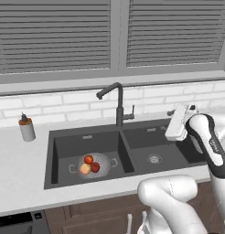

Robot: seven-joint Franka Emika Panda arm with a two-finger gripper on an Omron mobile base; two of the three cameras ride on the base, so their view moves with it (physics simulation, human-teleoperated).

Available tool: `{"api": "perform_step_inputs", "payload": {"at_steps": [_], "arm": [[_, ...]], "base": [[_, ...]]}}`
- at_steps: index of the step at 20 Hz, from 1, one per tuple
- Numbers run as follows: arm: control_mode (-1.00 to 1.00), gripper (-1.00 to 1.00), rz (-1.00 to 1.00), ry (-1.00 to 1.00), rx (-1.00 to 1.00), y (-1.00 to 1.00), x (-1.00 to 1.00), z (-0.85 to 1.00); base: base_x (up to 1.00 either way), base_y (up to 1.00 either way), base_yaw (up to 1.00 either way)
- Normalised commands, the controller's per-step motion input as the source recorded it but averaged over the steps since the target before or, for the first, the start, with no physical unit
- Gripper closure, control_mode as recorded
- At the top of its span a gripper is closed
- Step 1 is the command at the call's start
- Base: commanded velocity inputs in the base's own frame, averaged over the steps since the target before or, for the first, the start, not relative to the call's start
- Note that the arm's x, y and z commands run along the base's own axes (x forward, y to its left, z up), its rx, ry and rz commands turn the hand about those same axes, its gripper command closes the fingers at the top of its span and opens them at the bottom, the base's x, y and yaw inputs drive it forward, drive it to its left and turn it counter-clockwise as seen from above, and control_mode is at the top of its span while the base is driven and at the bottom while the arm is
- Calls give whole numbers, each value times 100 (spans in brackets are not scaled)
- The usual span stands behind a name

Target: Put the colander in the sink, put the apple, peach, apple in the colander, and turn on the sink faucet and pour water over the colander.

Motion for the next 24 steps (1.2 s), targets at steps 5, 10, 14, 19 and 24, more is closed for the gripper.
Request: {"api": "perform_step_inputs", "payload": {"at_steps": [5,10,14,19,24], "arm": [[-100,-100,0,0,37,0,66,0],[-100,-100,0,0,30,0,52,-5],[-100,-100,0,0,18,11,47,-8],[-100,-100,-1,0,13,9,33,-11],[-100,-100,-2,1,3,-2,50,0]], "base": [[0,0,0],[0,0,0],[0,0,0],[0,0,0],[0,0,0]]}}
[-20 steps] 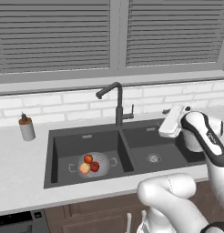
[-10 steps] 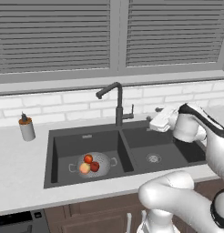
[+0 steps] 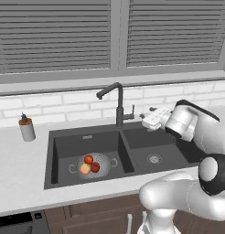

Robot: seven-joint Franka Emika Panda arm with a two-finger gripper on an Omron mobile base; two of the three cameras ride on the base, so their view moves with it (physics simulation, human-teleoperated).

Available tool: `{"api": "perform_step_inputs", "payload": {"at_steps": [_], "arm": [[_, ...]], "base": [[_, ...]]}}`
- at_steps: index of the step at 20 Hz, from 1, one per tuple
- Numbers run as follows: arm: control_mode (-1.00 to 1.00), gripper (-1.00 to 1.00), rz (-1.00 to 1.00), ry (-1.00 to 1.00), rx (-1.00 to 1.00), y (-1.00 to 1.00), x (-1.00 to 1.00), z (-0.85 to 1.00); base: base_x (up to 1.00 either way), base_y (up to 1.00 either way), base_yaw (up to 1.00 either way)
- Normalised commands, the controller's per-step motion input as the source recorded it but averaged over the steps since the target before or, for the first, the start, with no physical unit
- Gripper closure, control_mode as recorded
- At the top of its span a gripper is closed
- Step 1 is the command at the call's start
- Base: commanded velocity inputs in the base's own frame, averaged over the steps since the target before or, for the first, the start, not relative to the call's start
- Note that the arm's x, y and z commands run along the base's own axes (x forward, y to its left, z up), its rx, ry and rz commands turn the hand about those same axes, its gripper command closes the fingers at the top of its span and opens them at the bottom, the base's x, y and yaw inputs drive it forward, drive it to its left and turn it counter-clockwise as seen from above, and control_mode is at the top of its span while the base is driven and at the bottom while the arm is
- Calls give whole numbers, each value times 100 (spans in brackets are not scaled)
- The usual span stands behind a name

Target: Put the colander in the sink, put the apple, peach, apple in the colander, and turn on the sink faucet and pour water over the colander.

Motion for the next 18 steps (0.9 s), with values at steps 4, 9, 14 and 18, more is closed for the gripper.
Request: {"api": "perform_step_inputs", "payload": {"at_steps": [4,9,14,18], "arm": [[-100,-100,-1,2,0,-6,30,0],[-100,-100,0,6,0,-10,17,-5],[-100,-100,0,6,0,-9,27,0],[-100,-100,0,3,0,0,31,0]], "base": [[0,0,0],[0,0,0],[0,0,0],[0,0,0]]}}
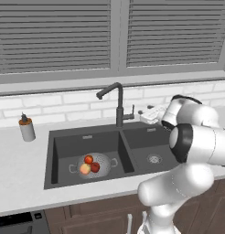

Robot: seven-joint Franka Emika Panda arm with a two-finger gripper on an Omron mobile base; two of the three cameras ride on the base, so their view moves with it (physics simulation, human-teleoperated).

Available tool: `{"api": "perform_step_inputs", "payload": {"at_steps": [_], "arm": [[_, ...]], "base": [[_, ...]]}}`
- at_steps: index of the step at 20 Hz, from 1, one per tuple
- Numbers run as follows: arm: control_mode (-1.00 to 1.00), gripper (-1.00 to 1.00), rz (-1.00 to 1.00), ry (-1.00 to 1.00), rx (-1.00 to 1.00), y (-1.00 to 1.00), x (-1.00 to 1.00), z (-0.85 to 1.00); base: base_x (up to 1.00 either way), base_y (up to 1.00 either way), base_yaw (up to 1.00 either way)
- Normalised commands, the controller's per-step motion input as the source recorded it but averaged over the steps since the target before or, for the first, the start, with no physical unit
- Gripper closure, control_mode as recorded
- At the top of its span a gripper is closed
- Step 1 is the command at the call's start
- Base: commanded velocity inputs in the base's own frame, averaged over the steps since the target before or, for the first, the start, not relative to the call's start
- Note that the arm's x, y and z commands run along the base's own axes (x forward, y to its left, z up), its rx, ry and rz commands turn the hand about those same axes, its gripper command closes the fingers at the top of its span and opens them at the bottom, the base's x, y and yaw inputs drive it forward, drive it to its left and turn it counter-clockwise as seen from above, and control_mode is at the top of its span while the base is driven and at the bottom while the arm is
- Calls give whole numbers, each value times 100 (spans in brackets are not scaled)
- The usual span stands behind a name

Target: Put the colander in the sink, put the apple, peach, apple in the colander, and turn on the sink faucet and pour water over the colander.

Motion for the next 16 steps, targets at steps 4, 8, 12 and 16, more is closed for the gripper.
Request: {"api": "perform_step_inputs", "payload": {"at_steps": [4,8,12,16], "arm": [[-100,-100,0,2,0,0,18,-1],[-100,-100,0,0,0,0,18,-12],[-100,-100,0,0,0,1,28,-7],[-100,-100,-1,0,0,6,33,-7]], "base": [[0,0,0],[0,0,0],[0,0,0],[0,0,0]]}}
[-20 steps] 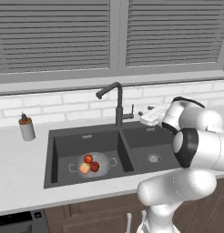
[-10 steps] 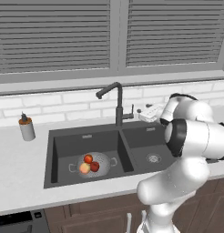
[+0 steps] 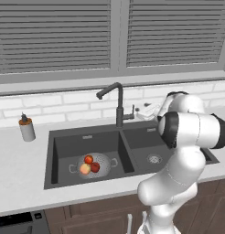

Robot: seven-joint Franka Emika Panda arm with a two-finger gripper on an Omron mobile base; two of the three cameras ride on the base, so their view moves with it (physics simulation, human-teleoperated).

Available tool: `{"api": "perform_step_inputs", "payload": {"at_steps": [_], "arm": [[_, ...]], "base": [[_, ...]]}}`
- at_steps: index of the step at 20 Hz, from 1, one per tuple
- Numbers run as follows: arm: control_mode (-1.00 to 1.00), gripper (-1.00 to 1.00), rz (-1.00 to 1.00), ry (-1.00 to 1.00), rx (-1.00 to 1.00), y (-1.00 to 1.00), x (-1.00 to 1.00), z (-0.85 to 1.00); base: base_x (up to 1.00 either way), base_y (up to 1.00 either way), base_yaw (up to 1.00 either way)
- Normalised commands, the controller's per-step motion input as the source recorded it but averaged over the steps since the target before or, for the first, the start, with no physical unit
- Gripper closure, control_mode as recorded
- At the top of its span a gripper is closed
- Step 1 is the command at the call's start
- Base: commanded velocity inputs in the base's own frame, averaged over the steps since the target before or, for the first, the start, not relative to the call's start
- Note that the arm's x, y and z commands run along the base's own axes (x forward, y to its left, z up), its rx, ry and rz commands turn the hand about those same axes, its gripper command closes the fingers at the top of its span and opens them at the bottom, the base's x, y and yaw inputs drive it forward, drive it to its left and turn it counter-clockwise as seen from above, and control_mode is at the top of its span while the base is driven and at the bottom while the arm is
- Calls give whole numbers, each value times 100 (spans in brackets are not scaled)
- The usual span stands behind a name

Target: Put the colander in the sink, put the apple, peach, apple in the colander, and turn on the sink faucet and pour water over the colander.

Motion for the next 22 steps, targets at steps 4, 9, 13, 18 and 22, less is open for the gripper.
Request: {"api": "perform_step_inputs", "payload": {"at_steps": [4,9,13,18,22], "arm": [[-100,-100,0,0,0,1,26,-11],[-100,-100,0,5,0,0,22,-29],[-100,-100,-1,5,0,0,36,-18],[-100,-100,-2,3,0,0,33,-10],[-100,-100,-3,1,0,0,30,-12]], "base": [[0,0,0],[0,0,0],[0,0,0],[0,0,0],[0,0,0]]}}
